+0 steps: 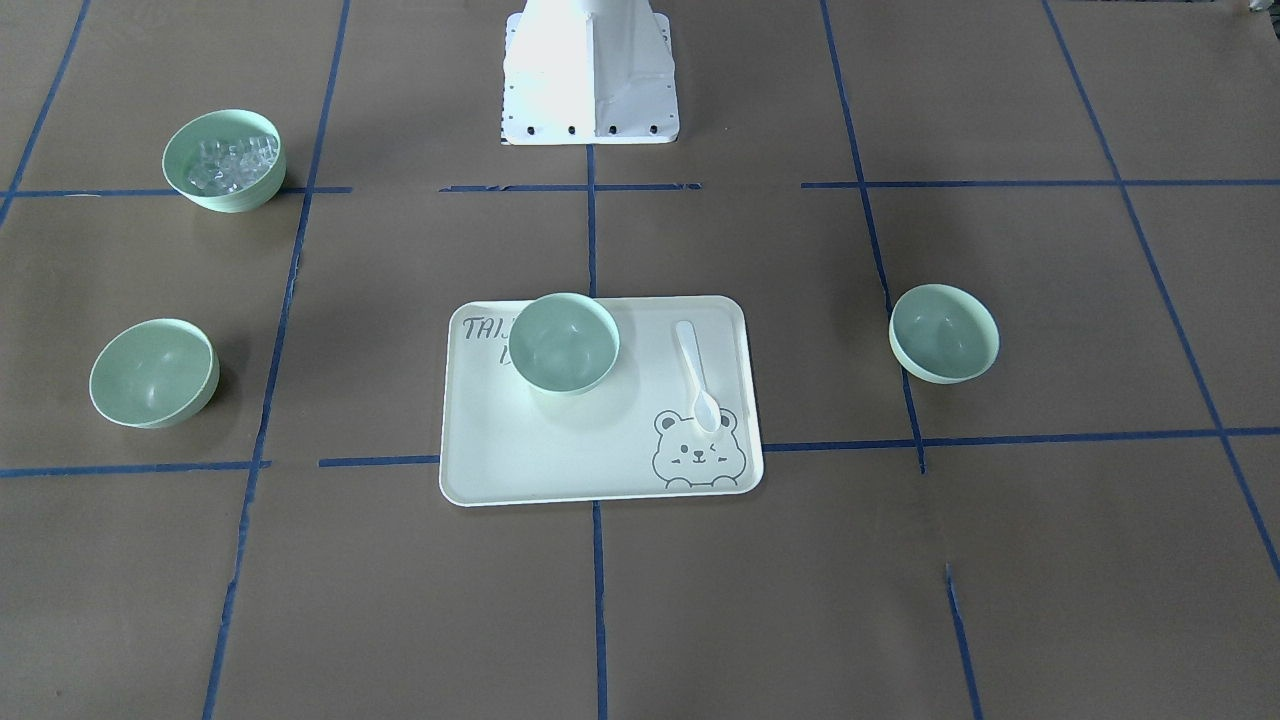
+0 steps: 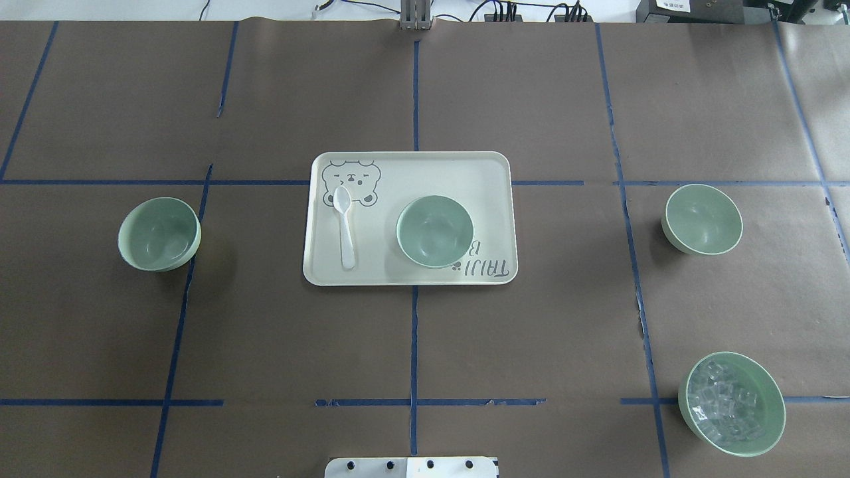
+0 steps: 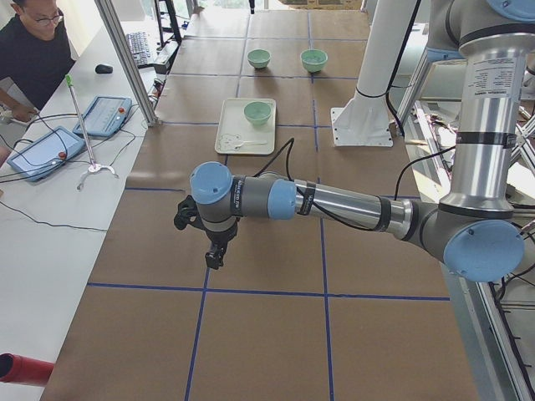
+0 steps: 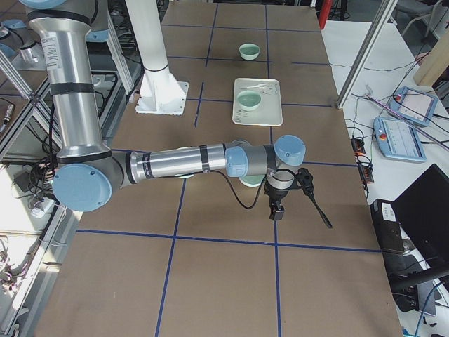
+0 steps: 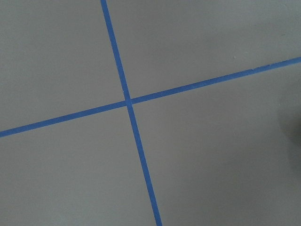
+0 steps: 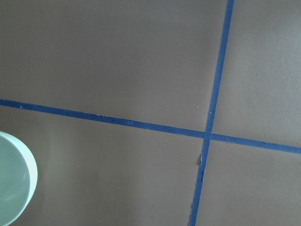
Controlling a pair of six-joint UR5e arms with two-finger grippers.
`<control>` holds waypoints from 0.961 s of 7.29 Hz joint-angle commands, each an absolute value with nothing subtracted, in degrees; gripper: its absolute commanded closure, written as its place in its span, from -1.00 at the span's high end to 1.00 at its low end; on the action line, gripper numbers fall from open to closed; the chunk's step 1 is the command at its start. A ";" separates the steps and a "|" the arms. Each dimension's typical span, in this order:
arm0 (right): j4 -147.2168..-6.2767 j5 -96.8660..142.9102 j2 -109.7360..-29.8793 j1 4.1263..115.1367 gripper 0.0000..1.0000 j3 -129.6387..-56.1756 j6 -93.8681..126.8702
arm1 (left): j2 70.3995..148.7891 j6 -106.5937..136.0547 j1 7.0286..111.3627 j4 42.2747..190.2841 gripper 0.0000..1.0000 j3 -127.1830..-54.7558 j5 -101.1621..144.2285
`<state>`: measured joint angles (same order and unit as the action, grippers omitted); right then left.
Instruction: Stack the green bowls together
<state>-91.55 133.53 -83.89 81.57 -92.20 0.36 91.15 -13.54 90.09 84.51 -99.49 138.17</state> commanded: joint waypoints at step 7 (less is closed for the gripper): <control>-62.49 127.89 -87.89 59.77 0.81 -90.97 41.92 | 88.95 -12.92 88.59 91.85 1.00 -99.84 143.70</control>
